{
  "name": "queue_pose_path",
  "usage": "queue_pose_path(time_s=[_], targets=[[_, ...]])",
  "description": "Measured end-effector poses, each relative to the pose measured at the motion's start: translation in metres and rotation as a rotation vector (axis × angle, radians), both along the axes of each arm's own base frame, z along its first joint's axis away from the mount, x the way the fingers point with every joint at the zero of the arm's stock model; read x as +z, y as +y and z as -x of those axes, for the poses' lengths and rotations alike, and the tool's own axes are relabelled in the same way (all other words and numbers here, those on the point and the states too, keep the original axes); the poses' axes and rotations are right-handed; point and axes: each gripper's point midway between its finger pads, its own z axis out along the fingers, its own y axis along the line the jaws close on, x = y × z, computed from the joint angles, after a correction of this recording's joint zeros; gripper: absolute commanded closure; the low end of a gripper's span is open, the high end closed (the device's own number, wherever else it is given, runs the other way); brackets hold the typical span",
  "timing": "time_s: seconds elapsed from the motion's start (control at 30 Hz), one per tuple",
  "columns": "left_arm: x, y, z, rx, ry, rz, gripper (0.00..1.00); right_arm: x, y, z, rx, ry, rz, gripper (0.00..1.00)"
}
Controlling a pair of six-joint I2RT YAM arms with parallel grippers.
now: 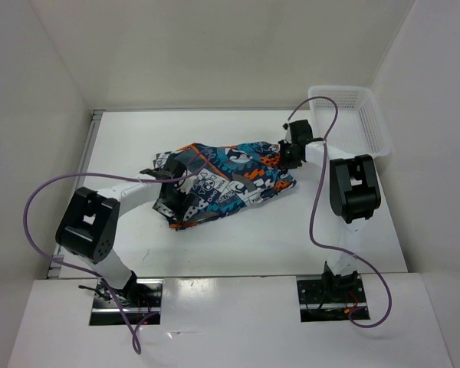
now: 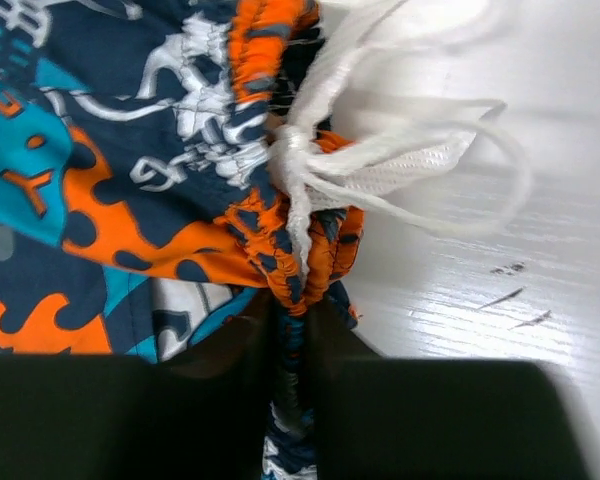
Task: Fold and stack the shorts
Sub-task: Fold the shorts
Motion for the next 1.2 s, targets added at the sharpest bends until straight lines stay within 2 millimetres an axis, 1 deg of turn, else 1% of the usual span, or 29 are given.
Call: queue_pose_path(time_s=[0.07, 0.1, 0.3, 0.37, 0.43, 0.5, 0.53, 0.67, 0.73, 0.77, 0.83, 0.87, 0.93, 1.0, 1.1, 1.17, 1.2], targets=[[0.000, 0.000, 0.000, 0.000, -0.004, 0.001, 0.30, 0.000, 0.002, 0.002, 0.011, 0.002, -0.011, 0.99], [0.000, 0.000, 0.000, 0.000, -0.007, 0.002, 0.30, -0.001, 0.003, 0.003, 0.019, 0.003, -0.017, 1.00], [0.003, 0.003, -0.001, 0.002, -0.029, -0.017, 0.30, 0.009, 0.013, 0.012, 0.059, 0.011, -0.067, 1.00], [0.005, 0.006, -0.004, 0.007, -0.042, -0.034, 0.30, 0.018, 0.014, 0.013, 0.064, -0.002, -0.076, 1.00], [0.010, 0.007, -0.007, 0.010, -0.056, -0.044, 0.30, 0.032, 0.014, 0.013, 0.066, -0.029, -0.080, 1.00], [0.024, 0.005, -0.019, 0.014, -0.086, -0.039, 0.29, 0.053, 0.013, 0.015, 0.065, -0.066, -0.081, 1.00], [0.034, 0.001, -0.029, 0.016, -0.116, -0.030, 0.29, 0.066, 0.013, 0.014, 0.065, -0.095, -0.081, 1.00], [0.087, -0.018, -0.077, 0.021, -0.274, 0.036, 0.27, 0.117, 0.005, 0.021, 0.063, -0.222, -0.057, 1.00], [0.113, -0.027, -0.097, 0.022, -0.352, 0.070, 0.27, 0.136, -0.001, 0.026, 0.060, -0.274, -0.034, 1.00], [0.122, -0.032, -0.103, 0.020, -0.383, 0.081, 0.26, 0.144, -0.005, 0.029, 0.057, -0.296, -0.017, 1.00], [0.129, -0.044, -0.110, -0.001, -0.408, 0.096, 0.26, 0.154, -0.012, 0.033, 0.047, -0.323, 0.013, 1.00], [0.128, -0.051, -0.111, -0.016, -0.406, 0.102, 0.26, 0.157, -0.017, 0.034, 0.041, -0.334, 0.031, 1.00], [0.116, -0.069, -0.114, -0.052, -0.377, 0.111, 0.26, 0.161, -0.027, 0.034, 0.025, -0.348, 0.068, 1.00], [0.094, -0.084, -0.115, -0.084, -0.323, 0.112, 0.26, 0.163, -0.042, 0.032, 0.001, -0.356, 0.108, 1.00], [0.058, -0.089, -0.111, -0.101, -0.236, 0.099, 0.26, 0.164, -0.067, 0.029, -0.041, -0.360, 0.178, 1.00], [0.044, -0.089, -0.109, -0.102, -0.201, 0.094, 0.26, 0.166, -0.080, 0.028, -0.067, -0.364, 0.220, 1.00], [0.041, -0.090, -0.109, -0.104, -0.193, 0.096, 0.26, 0.168, -0.084, 0.027, -0.075, -0.367, 0.235, 1.00]])
